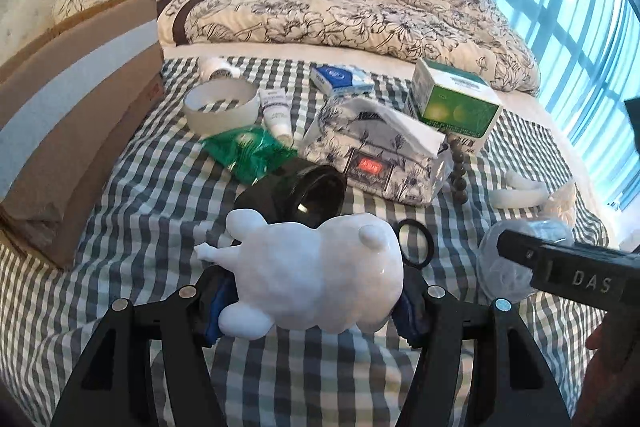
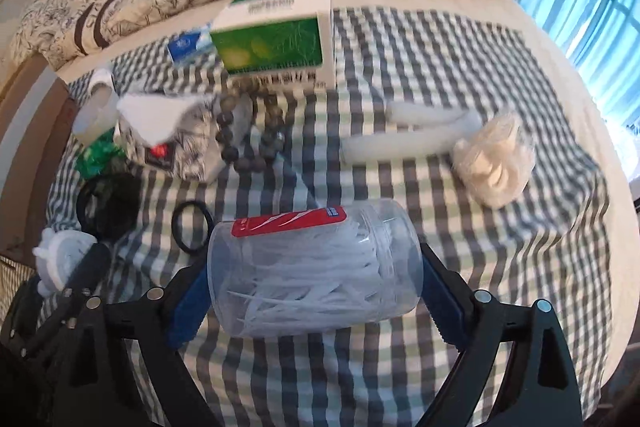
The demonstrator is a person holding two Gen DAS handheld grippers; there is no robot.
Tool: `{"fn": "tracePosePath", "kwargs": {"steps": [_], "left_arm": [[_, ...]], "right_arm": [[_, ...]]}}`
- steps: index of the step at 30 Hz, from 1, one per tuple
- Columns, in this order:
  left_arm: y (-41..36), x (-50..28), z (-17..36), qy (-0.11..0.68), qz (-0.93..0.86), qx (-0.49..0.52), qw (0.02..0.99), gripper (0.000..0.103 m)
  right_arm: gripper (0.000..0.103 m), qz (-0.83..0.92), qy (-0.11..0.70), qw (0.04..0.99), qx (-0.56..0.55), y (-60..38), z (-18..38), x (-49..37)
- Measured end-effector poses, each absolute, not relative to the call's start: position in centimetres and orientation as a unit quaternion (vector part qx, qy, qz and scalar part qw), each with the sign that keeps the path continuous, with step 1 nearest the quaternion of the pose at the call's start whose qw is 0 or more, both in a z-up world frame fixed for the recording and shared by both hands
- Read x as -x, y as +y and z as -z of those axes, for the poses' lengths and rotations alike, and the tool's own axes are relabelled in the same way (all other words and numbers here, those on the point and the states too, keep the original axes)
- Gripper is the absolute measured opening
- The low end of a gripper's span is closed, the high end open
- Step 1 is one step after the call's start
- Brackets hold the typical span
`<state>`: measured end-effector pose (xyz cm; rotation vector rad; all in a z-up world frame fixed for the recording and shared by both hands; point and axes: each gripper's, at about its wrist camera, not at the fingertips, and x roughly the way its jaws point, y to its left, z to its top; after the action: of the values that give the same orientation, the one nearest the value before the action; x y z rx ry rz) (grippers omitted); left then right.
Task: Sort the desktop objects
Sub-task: 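Carry the white toy and the clear jar over the cardboard box with both tools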
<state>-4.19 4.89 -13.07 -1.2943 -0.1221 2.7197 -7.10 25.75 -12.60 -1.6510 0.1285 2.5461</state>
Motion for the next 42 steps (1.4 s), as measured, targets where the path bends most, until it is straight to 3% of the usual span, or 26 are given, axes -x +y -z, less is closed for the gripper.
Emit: {"fn": "tracePosePath", "kwargs": {"steps": [13,42], "left_arm": [[2.5,2.9,10.6,-0.055,-0.905,0.420,0.035,0.066],[-5.6,3.1,-1.2,-0.033,-0.917,0.397,-0.022,0.066]], "right_arm": [[0.091,-0.868,0.004,0.018,0.496,22.7,7.8,5.0],[0.091,-0.901,0.025,-0.061,0.429,15.5,-3.7,3.2]]}}
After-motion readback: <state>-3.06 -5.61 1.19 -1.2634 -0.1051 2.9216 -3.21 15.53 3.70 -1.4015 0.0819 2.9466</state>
